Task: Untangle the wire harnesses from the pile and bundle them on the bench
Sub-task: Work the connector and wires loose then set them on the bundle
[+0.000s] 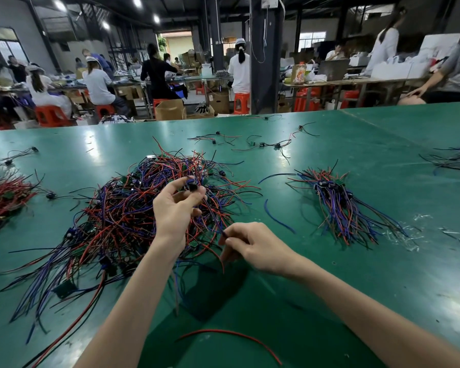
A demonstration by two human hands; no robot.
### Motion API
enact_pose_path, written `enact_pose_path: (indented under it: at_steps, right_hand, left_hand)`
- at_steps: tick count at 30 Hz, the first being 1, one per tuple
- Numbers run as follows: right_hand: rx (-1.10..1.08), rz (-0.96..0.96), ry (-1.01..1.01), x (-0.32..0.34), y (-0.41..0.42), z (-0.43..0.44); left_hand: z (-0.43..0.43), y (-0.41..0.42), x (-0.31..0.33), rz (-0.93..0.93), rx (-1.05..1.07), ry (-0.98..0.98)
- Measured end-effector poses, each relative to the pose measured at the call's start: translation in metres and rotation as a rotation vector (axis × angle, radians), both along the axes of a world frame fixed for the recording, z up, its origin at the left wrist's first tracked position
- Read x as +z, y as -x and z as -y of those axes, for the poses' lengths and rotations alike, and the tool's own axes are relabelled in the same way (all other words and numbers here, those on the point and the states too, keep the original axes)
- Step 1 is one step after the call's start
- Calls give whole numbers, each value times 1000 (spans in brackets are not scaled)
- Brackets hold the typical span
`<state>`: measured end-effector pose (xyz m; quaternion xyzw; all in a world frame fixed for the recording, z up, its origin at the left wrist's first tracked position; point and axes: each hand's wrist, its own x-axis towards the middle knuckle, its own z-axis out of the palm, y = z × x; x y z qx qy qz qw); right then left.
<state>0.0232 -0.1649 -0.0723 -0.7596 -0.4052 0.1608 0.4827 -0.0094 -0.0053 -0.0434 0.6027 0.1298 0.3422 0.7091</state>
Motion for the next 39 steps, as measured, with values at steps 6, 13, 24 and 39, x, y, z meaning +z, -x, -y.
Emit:
enact_pose_path:
  at_steps: [6, 13, 24, 39]
  right_hand:
    - [-7, -34, 27, 0, 7, -3]
    - [-187, -88, 109, -6, -6, -5]
    - [-186, -27, 47, -8, -6, -3]
    - [-78, 185, -211, 0, 13, 1]
  left_hand:
    - [-5, -1, 0, 21, 77, -30]
    - [-3, -2, 2, 6, 57, 66]
    - [-8, 3, 9, 34, -14, 273]
    - [-5, -4, -1, -18, -31, 116]
